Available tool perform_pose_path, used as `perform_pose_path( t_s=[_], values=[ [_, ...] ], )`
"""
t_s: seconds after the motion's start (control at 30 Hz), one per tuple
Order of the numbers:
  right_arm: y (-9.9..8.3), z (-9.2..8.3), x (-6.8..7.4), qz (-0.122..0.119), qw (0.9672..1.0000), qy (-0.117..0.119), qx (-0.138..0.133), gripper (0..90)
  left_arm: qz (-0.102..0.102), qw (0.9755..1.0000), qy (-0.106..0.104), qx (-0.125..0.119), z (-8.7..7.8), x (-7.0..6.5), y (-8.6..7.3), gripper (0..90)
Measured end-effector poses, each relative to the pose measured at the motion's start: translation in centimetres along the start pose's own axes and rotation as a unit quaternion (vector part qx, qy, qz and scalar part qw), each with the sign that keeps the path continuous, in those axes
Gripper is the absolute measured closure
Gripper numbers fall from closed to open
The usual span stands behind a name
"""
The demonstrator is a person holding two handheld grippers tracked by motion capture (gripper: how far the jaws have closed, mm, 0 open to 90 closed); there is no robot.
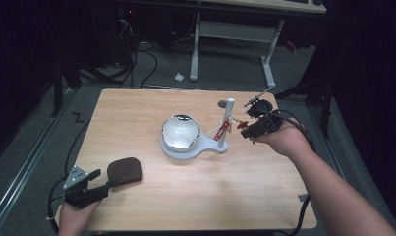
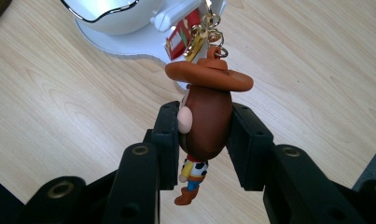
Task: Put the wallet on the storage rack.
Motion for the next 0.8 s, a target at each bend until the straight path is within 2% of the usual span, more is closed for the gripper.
perform_pose_path(
  t_s=[0.43, 0.8],
  values=[
    [-0.9, 2.3, -0.3, 0.01, 0.9999, 0.008, 0.0, 66.0, 0.0, 1.0, 0.0, 0.003, 0.2, 0.1, -0.1, 29.4],
    [-0.9, 4.3, -0.2, 0.017, 0.9997, 0.015, -0.007, 65.9, -0.001, 1.0, 0.001, 0.002, 0.1, 0.2, 0.0, 29.4]
  ],
)
Point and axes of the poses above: each handheld gripper's, and its own axes: z roughly forward along the jaws, y roughly out of its top, x roughly to its left, the point moved 3 cm from there along z, roughly forward along the jaws, and after that the axes turned 3 degrees about -z, right-handed, at the moved point
